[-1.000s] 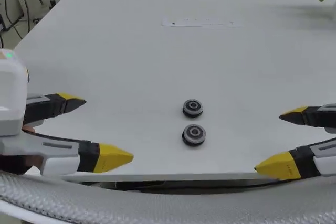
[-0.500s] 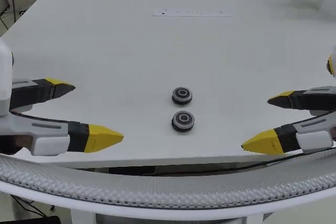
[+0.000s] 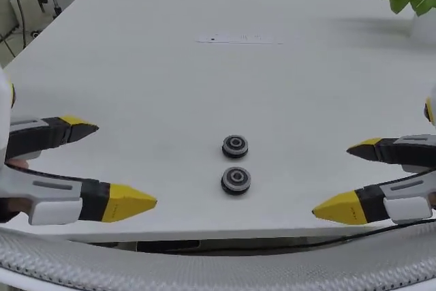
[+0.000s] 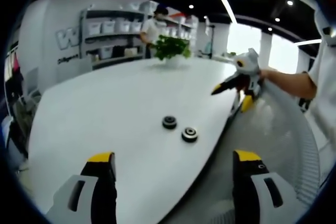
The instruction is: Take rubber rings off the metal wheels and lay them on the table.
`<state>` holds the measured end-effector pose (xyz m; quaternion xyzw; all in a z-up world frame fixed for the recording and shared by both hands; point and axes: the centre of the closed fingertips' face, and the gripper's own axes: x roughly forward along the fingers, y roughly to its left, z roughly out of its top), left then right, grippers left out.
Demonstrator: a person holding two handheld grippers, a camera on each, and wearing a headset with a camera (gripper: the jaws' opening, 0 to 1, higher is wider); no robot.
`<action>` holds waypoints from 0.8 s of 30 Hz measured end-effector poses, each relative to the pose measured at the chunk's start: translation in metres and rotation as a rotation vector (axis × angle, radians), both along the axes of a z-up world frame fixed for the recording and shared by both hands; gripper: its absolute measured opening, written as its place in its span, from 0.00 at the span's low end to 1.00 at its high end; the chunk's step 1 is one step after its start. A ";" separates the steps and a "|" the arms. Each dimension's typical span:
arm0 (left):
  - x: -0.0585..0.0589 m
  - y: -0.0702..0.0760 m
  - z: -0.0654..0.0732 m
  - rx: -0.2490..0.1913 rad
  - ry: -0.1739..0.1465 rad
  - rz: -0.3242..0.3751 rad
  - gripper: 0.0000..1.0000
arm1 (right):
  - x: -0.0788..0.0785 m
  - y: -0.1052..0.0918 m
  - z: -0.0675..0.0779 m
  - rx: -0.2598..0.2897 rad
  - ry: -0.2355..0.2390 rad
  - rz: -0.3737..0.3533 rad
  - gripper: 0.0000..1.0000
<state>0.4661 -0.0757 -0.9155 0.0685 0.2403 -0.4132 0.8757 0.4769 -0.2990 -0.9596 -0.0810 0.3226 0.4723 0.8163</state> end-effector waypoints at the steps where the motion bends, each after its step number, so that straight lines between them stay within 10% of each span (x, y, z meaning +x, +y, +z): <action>1: 0.002 -0.002 0.003 -0.006 -0.005 -0.008 0.93 | -0.001 0.002 0.001 0.001 0.000 0.013 0.93; 24: 0.047 -0.079 0.044 0.052 -0.142 -0.262 0.86 | 0.034 0.043 0.050 0.036 -0.135 0.098 0.91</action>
